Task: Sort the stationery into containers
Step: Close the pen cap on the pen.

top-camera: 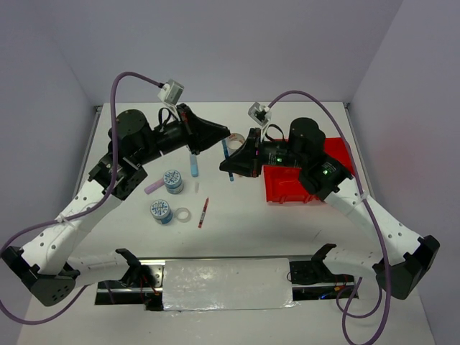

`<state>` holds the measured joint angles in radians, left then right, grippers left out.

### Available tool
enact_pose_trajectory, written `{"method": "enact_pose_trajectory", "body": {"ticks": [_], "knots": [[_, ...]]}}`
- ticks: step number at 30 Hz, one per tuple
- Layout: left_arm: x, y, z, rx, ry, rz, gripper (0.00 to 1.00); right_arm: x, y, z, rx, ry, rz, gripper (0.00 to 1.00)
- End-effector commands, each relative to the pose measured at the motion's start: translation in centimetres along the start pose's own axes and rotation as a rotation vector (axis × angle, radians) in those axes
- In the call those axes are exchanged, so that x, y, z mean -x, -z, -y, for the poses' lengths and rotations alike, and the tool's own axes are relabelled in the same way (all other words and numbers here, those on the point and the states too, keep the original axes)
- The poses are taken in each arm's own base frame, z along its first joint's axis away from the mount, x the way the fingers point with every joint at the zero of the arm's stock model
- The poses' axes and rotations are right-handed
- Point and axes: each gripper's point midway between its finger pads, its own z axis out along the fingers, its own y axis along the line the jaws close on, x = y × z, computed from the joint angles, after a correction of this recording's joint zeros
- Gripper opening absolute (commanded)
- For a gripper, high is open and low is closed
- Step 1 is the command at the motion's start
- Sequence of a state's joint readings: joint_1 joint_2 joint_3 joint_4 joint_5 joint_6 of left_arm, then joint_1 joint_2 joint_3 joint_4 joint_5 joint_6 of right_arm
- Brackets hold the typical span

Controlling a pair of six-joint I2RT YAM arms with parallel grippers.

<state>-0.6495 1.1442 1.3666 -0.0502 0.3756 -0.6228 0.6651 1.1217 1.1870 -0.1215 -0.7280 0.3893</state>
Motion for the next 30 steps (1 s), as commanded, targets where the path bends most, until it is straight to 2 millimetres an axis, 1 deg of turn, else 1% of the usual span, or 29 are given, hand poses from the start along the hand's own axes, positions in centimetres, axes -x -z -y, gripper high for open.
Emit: {"method": "enact_pose_trajectory", "body": {"ticks": [1,2,3,4,5,6,7,8,9,10,11,12,13,14,15,16,17,18,19,20,21,22,23,24,25,26,28,30], "knots": [[-2.4,-0.5,-0.4,-0.038,0.048,-0.065,0.00,4.7,0.3,-2.1,0.022,0.123,0.101,0.00],[-3.0,-0.4,-0.2,-0.058,0.062,-0.088,0.00,5.5,0.4,-2.0,0.010,0.139,0.122,0.00],[-3.7,-0.4,-0.3,-0.062,0.085,-0.109,0.00,6.8,0.5,-1.9,-0.008,0.156,0.152,0.00],[-5.2,-0.3,-0.5,-0.071,0.108,-0.148,0.00,7.5,0.5,-1.9,-0.011,0.164,0.172,0.00],[-6.0,-0.2,-0.5,-0.080,0.125,-0.170,0.00,9.2,0.9,-2.2,-0.007,0.195,0.211,0.00],[-7.4,-0.1,-0.7,-0.090,0.149,-0.203,0.00,9.9,0.7,-1.9,-0.009,0.201,0.221,0.00],[-8.2,0.1,-0.6,-0.098,0.159,-0.227,0.00,10.6,0.7,-1.8,-0.008,0.213,0.231,0.00],[-9.2,0.3,-0.5,-0.108,0.163,-0.252,0.00,11.9,0.7,-1.9,-0.009,0.231,0.249,0.00],[-10.7,0.6,-0.4,-0.111,0.171,-0.289,0.00,12.7,0.8,-2.1,-0.007,0.245,0.258,0.00],[-11.6,0.8,-0.6,-0.105,0.177,-0.308,0.00,13.3,0.9,-2.0,-0.012,0.258,0.265,0.00],[-12.5,1.0,-0.4,-0.115,0.181,-0.330,0.00,14.9,1.4,-2.6,-0.010,0.282,0.288,0.00],[-14.0,1.4,-0.6,-0.117,0.191,-0.363,0.00,15.2,1.0,-2.3,-0.001,0.279,0.277,0.00],[-14.9,1.7,-0.7,-0.119,0.200,-0.382,0.00,15.7,1.1,-2.3,-0.001,0.288,0.282,0.00],[-15.7,1.9,-0.6,-0.129,0.206,-0.397,0.00,16.8,1.5,-3.0,0.001,0.309,0.295,0.00],[-17.3,2.6,-0.2,-0.157,0.230,-0.438,0.00,17.2,1.5,-2.4,-0.008,0.316,0.294,0.00],[-18.0,2.9,-0.1,-0.165,0.236,-0.454,0.00,17.8,1.7,-2.8,-0.007,0.327,0.301,0.00],[-19.2,3.5,0.1,-0.172,0.252,-0.482,0.00,18.0,1.7,-2.6,-0.009,0.331,0.301,0.00],[-19.9,3.8,0.7,-0.187,0.254,-0.502,0.00,18.4,1.8,-2.4,-0.011,0.333,0.304,0.00],[-20.5,4.0,0.8,-0.193,0.259,-0.517,0.00,19.1,2.1,-3.0,-0.004,0.347,0.316,0.00],[-21.5,4.2,0.8,-0.191,0.271,-0.541,0.00,19.3,1.8,-2.7,0.002,0.346,0.313,0.00],[-22.2,4.3,1.2,-0.196,0.275,-0.558,0.00,19.6,1.8,-2.9,0.007,0.347,0.314,0.00],[-22.5,4.2,1.5,-0.216,0.273,-0.553,0.00,20.5,2.0,-3.8,0.025,0.369,0.329,0.00],[-23.4,4.4,1.5,-0.212,0.291,-0.576,0.00,20.6,1.6,-3.4,0.029,0.362,0.324,0.00],[-24.3,4.5,1.9,-0.219,0.297,-0.599,0.00,21.0,1.7,-3.5,0.024,0.373,0.330,0.00],[-24.8,4.5,2.1,-0.225,0.301,-0.606,0.00,21.8,2.0,-4.1,0.025,0.392,0.347,0.00],[-25.5,4.5,2.4,-0.226,0.306,-0.624,0.00,21.9,1.6,-3.6,0.022,0.386,0.340,0.00],[-26.0,4.5,2.6,-0.226,0.304,-0.632,0.00,22.6,1.8,-4.2,0.030,0.400,0.340,0.00],[-26.4,4.6,2.5,-0.216,0.304,-0.643,0.00,22.3,1.6,-4.2,0.044,0.393,0.327,0.00]]}}
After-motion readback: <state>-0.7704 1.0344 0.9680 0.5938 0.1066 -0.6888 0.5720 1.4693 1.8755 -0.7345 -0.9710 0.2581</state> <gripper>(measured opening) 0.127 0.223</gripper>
